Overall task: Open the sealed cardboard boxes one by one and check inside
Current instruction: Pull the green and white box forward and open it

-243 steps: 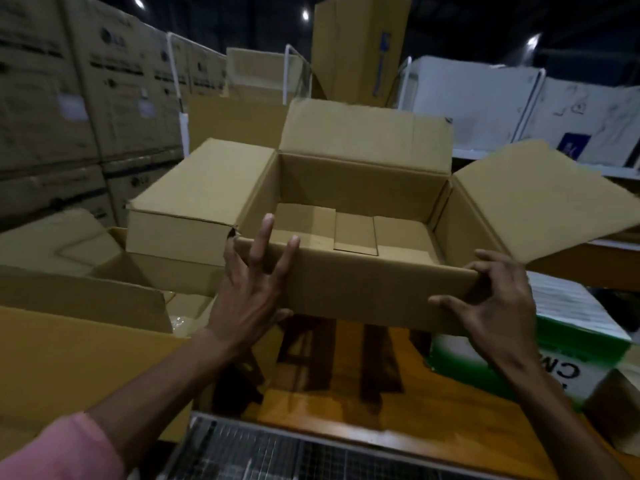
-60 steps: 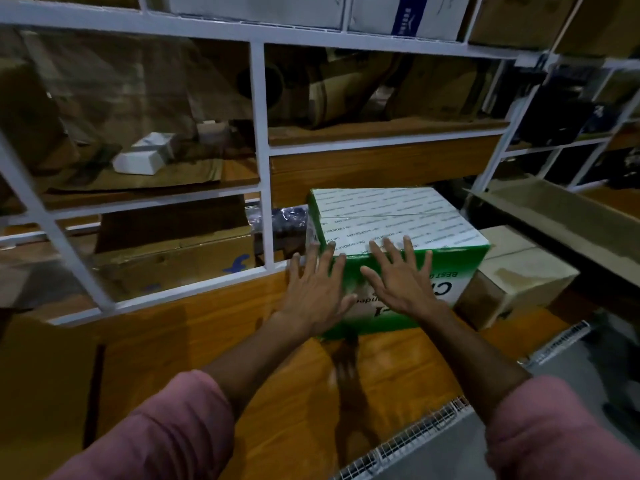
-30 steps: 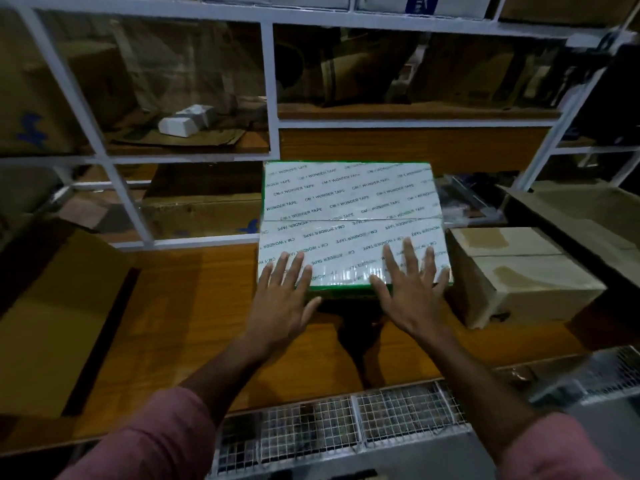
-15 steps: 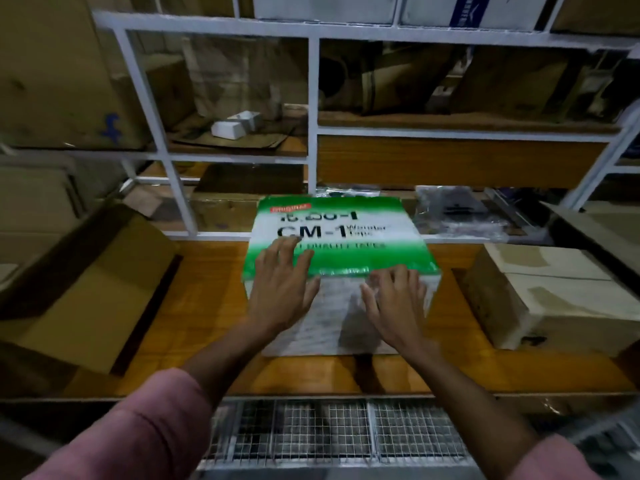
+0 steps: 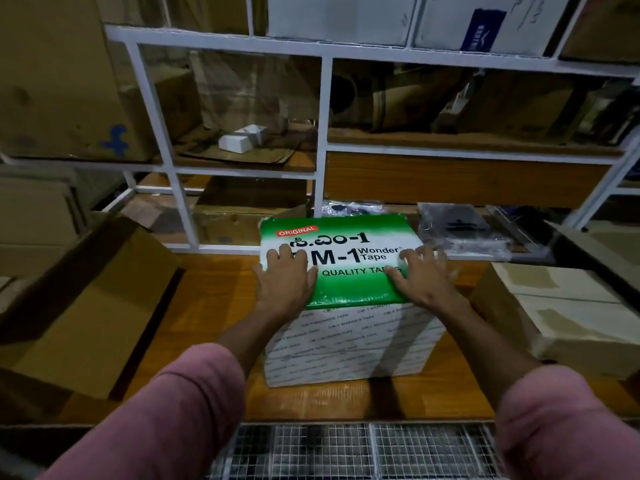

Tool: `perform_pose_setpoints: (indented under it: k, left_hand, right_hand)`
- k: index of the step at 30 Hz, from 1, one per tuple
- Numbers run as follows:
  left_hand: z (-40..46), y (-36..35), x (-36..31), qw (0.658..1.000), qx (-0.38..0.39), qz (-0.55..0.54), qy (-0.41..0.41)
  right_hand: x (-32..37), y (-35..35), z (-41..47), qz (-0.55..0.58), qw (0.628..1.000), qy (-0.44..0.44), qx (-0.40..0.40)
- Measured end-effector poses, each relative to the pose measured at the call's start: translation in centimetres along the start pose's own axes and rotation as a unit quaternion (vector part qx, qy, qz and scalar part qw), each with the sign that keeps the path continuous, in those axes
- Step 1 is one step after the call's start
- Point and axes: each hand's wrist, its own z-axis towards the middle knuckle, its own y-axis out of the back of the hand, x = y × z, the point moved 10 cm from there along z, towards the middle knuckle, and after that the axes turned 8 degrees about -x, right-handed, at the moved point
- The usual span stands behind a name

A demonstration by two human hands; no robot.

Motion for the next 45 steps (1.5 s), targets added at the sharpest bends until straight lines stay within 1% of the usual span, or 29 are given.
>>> perform_pose_setpoints:
  k: [2,6,9,12,15,17,20,22,25,28,30,32,35,37,39,42,45]
  left_hand:
    - [-0.4,-0.8,0.7,1.000,-0.001,-0.003,0.018]
    - [-1.5,-1.6,2.3,0.998,0.007,-0.036,0.053]
    - [-1.9,-1.2,2.1,0.999,0.002,-0.032,0.035]
    - [-3.3,0.0,1.3,0.999,-0.022,-0.025,0.000]
    - [-5.3,0.9,0.6,0.999,-0.036,-0.025,-0.028]
    - [-5.9,1.7,0.5,0.997,-0.060,-0.024,-0.043]
    - [-6.2,2.6,1.4,0.993,-0.090,-0.020,-0.068]
    - [-6.9,2.3,2.9,0.992,-0.104,0.009,-0.077]
    - [-9.3,0.2,5.8,0.990,-0.107,0.045,-0.076]
    - [-11.6,-2.0,7.9,0.993,-0.069,0.063,-0.070]
    - [-12.4,-2.8,8.7,0.996,-0.037,0.059,-0.056]
    - [-12.8,-2.9,9.1,0.997,-0.025,0.068,-0.041]
    - [-12.7,-1.9,8.9,0.994,-0.055,0.083,-0.039]
    - [-12.1,-1.4,8.6,0.993,-0.069,0.086,-0.042]
    - [-11.3,-1.2,8.2,0.993,-0.078,0.070,-0.050]
    - [-10.5,-0.2,6.6,0.990,-0.107,0.029,-0.090]
    - [-9.6,2.5,4.1,0.977,-0.156,-0.031,-0.142]
  right_hand:
    - [-0.5,-1.1,-0.3,0.000,1.000,-0.006,0.027]
    - [-0.2,-1.7,-1.8,-0.014,1.000,-0.006,-0.004]
    - [-0.6,-1.5,-2.9,-0.001,0.999,-0.013,-0.035]
    - [-0.9,-0.9,-4.4,0.015,0.998,-0.017,-0.062]
    - [-1.2,0.2,-6.4,0.035,0.992,-0.015,-0.119]
    - [-1.2,0.9,-7.7,0.052,0.986,-0.013,-0.160]
    - [-0.3,1.1,-9.5,0.082,0.974,-0.008,-0.210]
    - [0.8,-0.2,-10.7,0.108,0.969,-0.003,-0.224]
    - [2.8,-3.9,-11.9,0.138,0.966,0.035,-0.215]
    - [3.8,-7.6,-12.0,0.125,0.971,0.061,-0.196]
    - [3.9,-9.5,-12.3,0.119,0.978,0.037,-0.167]
    - [3.7,-10.6,-13.1,0.108,0.985,-0.004,-0.135]
    - [3.2,-10.4,-13.6,0.068,0.988,-0.045,-0.129]
    - [3.5,-9.3,-13.1,0.067,0.985,-0.043,-0.156]
    - [4.3,-7.1,-12.5,0.090,0.975,-0.023,-0.203]
    - [6.1,-2.7,-11.8,0.147,0.946,0.013,-0.289]
    - [9.5,1.7,-10.8,0.175,0.915,0.087,-0.353]
